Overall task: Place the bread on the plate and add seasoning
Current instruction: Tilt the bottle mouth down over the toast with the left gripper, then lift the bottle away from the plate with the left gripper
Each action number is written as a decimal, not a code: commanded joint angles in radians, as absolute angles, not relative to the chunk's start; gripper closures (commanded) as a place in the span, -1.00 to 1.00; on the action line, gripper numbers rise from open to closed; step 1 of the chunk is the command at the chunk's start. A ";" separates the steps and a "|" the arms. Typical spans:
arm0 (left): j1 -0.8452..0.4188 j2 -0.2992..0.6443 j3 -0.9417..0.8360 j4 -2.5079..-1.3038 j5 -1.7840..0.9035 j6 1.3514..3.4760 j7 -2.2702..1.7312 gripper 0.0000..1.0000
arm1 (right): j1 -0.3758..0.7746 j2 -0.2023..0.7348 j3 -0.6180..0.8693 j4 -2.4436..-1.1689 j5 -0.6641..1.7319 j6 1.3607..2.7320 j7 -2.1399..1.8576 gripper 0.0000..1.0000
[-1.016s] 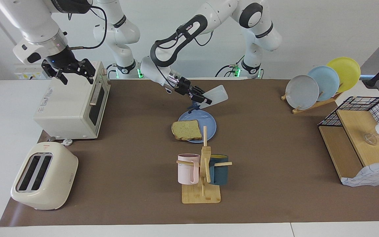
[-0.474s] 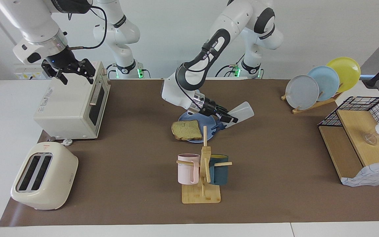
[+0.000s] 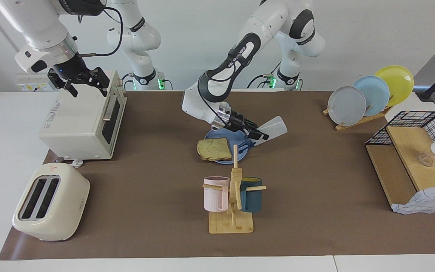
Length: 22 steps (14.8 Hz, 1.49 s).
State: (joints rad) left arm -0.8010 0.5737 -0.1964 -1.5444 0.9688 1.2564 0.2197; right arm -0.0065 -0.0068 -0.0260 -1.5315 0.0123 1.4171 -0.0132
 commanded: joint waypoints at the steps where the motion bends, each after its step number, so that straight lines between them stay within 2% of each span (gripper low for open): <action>1: -0.882 0.575 -0.190 -1.520 0.927 1.195 0.224 0.56 | -0.015 -0.029 -0.023 -1.560 0.009 1.434 -0.040 -1.00; 5: -0.965 0.574 -0.192 -1.493 0.899 1.137 0.224 0.56 | -0.015 -0.029 -0.023 -1.560 0.009 1.434 -0.040 -1.00; 9: -0.950 0.574 -0.183 -1.494 0.899 1.147 0.224 0.56 | -0.015 -0.029 -0.023 -1.560 0.009 1.434 -0.040 -1.00; 16: -0.760 0.583 -0.172 -1.502 0.940 1.267 0.222 0.56 | -0.015 -0.029 -0.023 -1.560 0.009 1.434 -0.040 -1.00; 20: -0.713 0.589 -0.161 -1.506 0.948 1.312 0.218 0.56 | -0.015 -0.029 -0.023 -1.560 0.009 1.434 -0.040 -1.00; 22: -0.674 0.559 -0.163 -1.506 0.936 1.348 0.213 0.55 | -0.015 -0.029 -0.023 -1.560 0.009 1.434 -0.040 -1.00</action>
